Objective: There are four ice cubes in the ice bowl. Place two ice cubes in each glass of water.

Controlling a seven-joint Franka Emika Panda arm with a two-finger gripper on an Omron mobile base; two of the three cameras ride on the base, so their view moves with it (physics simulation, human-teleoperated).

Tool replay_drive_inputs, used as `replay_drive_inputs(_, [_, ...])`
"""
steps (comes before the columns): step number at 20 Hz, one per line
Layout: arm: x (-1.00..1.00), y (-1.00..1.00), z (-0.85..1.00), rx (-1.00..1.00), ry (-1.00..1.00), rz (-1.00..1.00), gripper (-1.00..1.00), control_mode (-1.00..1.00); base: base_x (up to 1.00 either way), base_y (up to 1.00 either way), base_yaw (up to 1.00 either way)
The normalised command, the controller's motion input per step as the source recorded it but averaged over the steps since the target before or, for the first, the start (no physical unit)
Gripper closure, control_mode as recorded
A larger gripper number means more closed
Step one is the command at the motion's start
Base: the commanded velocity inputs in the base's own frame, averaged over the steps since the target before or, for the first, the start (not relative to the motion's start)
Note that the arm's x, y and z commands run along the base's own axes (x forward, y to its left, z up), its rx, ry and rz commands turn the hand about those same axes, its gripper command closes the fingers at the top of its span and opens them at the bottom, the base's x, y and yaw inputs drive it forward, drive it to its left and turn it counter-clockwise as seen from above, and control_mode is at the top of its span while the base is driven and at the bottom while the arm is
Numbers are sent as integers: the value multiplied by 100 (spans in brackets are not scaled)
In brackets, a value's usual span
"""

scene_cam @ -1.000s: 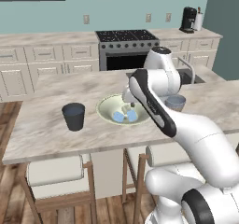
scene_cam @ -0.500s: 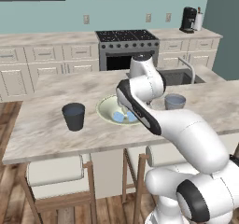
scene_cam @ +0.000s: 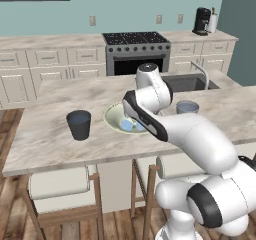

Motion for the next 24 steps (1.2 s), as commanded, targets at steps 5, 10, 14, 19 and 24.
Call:
replay_drive_inputs(5, [23,-3,-24,0,0,0,-100,-100,0,0,0])
replay_drive_inputs(10, [7,0,-7,0,0,0,-100,-100,0,0,0])
replay_drive_inputs(14, [1,0,-6,0,3,0,-100,-100,0,0,0])
replay_drive_inputs(19, [0,-6,-11,0,6,0,-100,-100,0,0,0])
replay_drive_inputs(24, [0,-19,-14,0,4,0,-100,-100,0,0,0])
